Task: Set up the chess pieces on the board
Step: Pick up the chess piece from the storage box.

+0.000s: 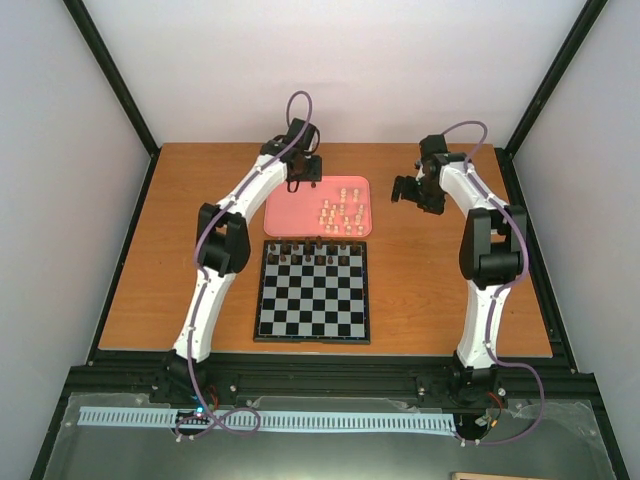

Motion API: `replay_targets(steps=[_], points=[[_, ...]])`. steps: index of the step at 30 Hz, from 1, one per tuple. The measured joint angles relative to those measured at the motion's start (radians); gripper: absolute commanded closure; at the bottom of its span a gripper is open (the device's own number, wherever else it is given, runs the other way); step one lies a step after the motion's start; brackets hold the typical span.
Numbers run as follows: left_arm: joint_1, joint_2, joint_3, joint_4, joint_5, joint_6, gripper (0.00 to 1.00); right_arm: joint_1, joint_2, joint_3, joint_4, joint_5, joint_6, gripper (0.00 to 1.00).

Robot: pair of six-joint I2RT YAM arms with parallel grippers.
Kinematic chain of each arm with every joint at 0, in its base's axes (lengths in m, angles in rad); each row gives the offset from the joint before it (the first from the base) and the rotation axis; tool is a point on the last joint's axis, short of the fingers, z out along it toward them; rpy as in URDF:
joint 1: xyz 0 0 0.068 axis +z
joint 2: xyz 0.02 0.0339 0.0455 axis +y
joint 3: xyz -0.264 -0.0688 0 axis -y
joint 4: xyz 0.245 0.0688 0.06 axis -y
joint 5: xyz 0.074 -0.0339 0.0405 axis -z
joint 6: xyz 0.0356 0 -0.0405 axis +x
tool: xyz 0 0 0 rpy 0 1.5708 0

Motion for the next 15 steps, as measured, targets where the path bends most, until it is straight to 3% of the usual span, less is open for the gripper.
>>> replay_targets(steps=[15], points=[[0.023, 0.189, 0.134, 0.034, -0.011, -0.030, 0.55, 0.000, 0.062, 0.010, -0.041, -0.005, 0.012, 0.00]])
